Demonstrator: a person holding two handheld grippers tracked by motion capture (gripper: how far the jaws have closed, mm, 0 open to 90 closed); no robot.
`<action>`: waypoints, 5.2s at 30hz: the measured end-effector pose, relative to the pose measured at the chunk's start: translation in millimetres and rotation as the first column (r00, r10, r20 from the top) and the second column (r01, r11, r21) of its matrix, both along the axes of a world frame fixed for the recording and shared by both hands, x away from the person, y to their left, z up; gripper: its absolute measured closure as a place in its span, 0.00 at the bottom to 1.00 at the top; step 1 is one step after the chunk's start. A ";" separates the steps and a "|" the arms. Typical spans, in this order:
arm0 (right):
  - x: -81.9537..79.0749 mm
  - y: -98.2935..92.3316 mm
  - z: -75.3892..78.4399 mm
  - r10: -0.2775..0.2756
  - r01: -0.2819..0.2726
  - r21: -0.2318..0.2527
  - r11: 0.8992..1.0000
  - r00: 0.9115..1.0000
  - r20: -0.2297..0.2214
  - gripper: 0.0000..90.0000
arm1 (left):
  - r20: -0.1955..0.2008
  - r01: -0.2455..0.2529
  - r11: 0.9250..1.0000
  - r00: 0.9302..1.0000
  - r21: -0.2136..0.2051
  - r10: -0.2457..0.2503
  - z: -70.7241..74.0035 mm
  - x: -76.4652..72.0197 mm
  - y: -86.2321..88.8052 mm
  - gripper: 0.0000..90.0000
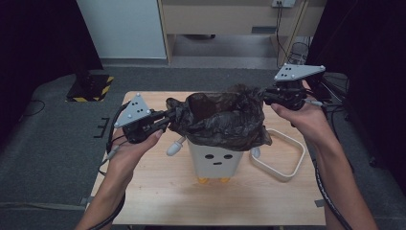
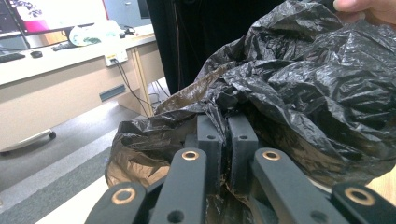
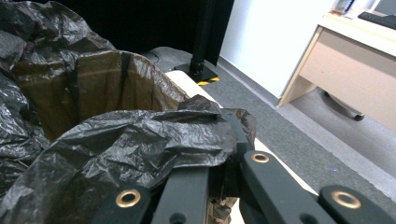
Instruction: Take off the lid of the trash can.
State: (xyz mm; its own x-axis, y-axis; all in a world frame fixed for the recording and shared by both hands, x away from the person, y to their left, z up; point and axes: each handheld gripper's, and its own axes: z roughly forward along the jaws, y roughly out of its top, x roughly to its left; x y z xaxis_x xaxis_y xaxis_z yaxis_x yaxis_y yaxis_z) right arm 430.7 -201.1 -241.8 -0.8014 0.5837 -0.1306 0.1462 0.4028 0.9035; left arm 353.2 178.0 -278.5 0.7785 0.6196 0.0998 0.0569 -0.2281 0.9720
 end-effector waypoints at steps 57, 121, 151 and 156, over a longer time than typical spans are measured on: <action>-29.5 92.8 38.4 0.320 -0.318 0.039 0.947 0.947 -0.034 0.76 | 0.023 0.081 0.996 0.996 0.030 -0.082 40.3 14.8 -34.9 0.94; -38.3 113.1 40.6 0.345 -0.344 0.036 0.938 0.938 -0.026 0.99 | -0.017 0.157 0.987 0.987 0.018 -0.157 15.7 32.6 -62.7 0.90; -22.7 106.8 9.8 0.265 -0.273 -0.090 0.958 0.960 -0.087 0.60 | 0.075 0.133 0.991 0.988 0.034 -0.135 35.7 25.6 -60.1 0.97; -18.5 105.5 8.6 0.302 -0.308 -0.042 0.950 0.946 -0.120 0.84 | 0.073 0.139 0.990 0.987 0.029 -0.141 36.0 24.9 -59.1 0.96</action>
